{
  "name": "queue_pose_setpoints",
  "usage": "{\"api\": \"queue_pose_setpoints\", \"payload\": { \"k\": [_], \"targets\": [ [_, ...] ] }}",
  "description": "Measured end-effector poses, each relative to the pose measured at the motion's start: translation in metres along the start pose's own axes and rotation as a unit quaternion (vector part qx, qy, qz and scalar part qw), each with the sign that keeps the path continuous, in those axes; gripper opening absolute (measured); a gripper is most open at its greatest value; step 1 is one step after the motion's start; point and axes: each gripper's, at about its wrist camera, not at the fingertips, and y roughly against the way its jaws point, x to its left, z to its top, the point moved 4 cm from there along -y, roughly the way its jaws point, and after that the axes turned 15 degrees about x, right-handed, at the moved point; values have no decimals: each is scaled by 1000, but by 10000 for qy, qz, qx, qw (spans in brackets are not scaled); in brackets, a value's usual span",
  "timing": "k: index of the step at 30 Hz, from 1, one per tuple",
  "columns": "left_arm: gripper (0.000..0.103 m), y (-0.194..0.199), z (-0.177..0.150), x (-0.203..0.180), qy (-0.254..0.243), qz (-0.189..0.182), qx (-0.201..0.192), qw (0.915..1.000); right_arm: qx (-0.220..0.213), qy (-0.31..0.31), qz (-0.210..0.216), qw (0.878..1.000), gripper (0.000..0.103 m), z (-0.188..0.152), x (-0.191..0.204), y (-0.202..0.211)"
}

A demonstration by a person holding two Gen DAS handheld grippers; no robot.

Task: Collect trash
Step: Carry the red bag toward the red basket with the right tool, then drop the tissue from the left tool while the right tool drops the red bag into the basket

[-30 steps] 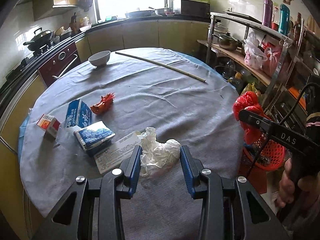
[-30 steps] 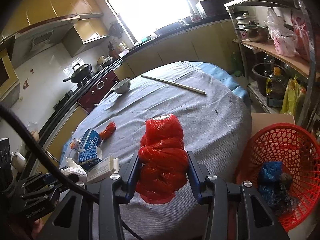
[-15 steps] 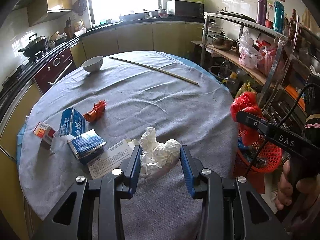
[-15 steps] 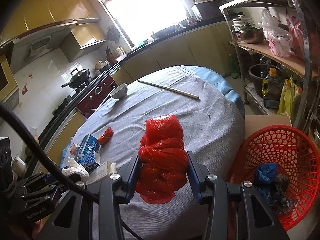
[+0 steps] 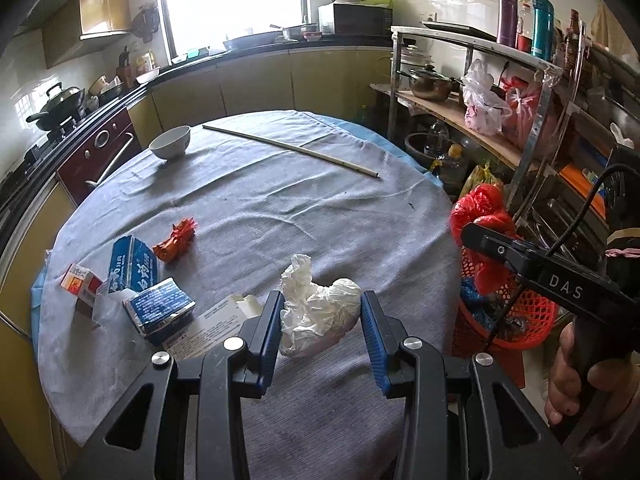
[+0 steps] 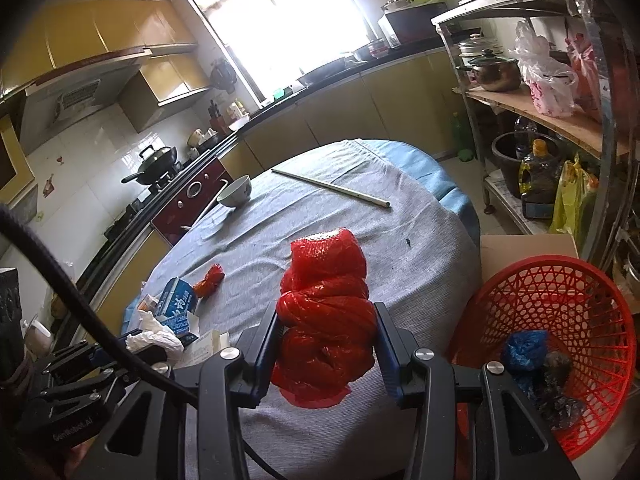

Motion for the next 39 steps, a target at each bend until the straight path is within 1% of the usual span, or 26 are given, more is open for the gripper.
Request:
{"api": "queue_pose_setpoints", "payload": {
  "k": [12,23,28,32,36,39],
  "targets": [
    [41,5,14,-22,-282,-2,-102,9996,-200,-133,-49,9997,47,5,-13,18],
    [41,5,33,-54,-622,-60,-179,9979,-451,-377,-177,9981,47,11,-39,40],
    [41,4,46,-71,-760,-207,-246,9966,-584,-538,-289,9964,47,12,-58,54],
    [41,1,56,-86,-844,-434,-252,9952,-696,-742,-455,9938,47,10,-82,68],
    [41,-8,64,-108,-943,-763,-160,9925,-749,-992,-581,9905,47,4,-106,79],
    [41,-16,68,-126,-1080,-921,-58,9899,-741,-1181,-641,9882,47,-1,-124,83]
  ]
}}
